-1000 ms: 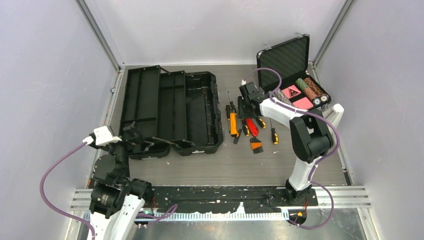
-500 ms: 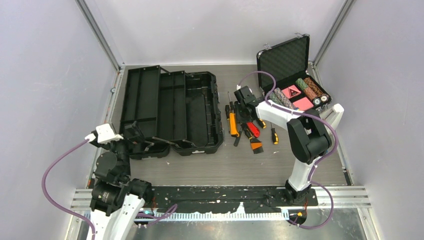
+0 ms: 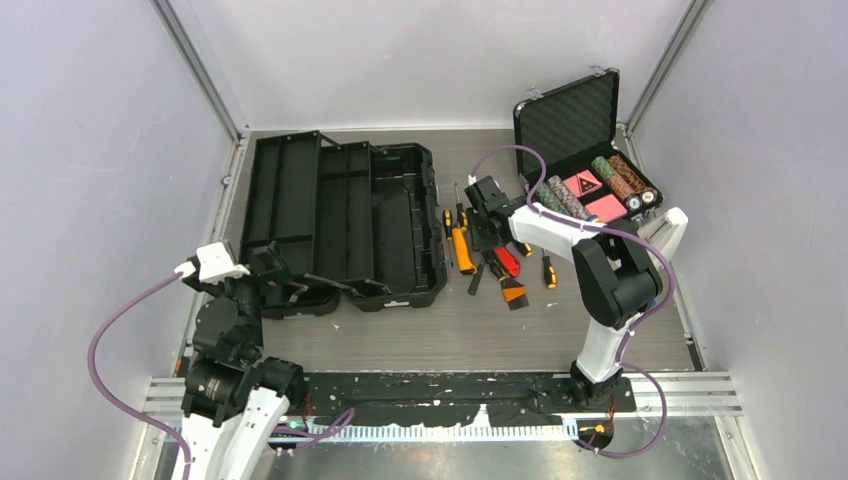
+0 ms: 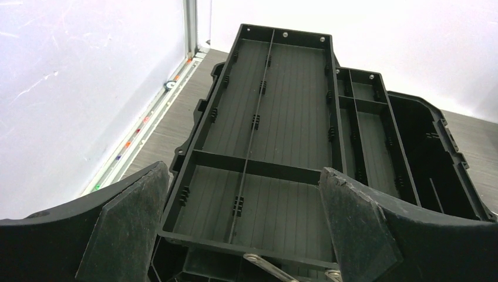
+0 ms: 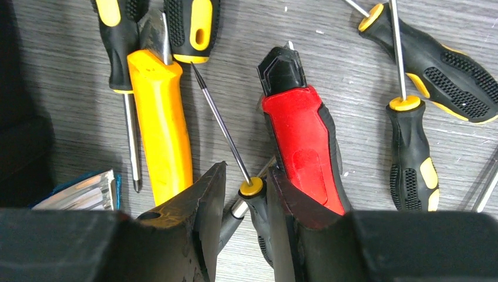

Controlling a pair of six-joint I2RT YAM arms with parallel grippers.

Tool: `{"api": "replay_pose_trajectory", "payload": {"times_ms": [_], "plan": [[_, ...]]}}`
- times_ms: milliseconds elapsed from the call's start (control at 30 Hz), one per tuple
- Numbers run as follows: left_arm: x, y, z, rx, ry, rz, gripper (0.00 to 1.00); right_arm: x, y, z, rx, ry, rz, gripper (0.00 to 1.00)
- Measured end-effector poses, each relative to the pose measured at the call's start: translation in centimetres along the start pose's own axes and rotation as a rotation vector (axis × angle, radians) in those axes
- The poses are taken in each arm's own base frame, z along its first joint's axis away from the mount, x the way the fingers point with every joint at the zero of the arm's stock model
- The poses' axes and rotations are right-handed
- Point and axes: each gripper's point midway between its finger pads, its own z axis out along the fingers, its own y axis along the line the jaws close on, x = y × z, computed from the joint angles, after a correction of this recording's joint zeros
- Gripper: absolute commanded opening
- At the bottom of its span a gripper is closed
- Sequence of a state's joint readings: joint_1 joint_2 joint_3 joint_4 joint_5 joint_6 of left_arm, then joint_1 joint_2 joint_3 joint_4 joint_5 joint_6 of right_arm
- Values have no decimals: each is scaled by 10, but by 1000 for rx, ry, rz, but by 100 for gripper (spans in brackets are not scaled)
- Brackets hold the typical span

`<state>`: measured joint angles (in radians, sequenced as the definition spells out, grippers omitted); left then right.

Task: Pack the tool kit

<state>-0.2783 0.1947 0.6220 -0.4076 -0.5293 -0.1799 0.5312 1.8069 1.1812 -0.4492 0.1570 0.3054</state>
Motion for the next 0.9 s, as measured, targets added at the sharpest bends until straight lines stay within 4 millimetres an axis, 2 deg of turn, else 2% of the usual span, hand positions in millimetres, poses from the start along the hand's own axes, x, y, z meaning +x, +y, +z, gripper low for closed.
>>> {"api": "replay_pose_trajectory", "payload": {"times_ms": [200, 300, 433, 600, 767, 900], "plan": [[5, -6, 3, 24, 23, 11, 100, 9, -1, 2, -6, 21, -20, 37], [11, -14, 7, 55, 53, 20, 100, 10, -2, 2, -4, 24, -34, 34], [15, -28, 12, 108, 99, 22, 100, 12, -5, 3, 9, 25, -59, 21], [8, -47, 13, 190, 130, 19, 100, 14, -5, 0, 2, 17, -63, 8], [-3, -71, 13, 294, 153, -12, 100, 20, -9, -15, -1, 20, -62, 5], [-4, -95, 16, 383, 207, -32, 100, 8, -9, -43, -26, -46, -46, 5]]}}
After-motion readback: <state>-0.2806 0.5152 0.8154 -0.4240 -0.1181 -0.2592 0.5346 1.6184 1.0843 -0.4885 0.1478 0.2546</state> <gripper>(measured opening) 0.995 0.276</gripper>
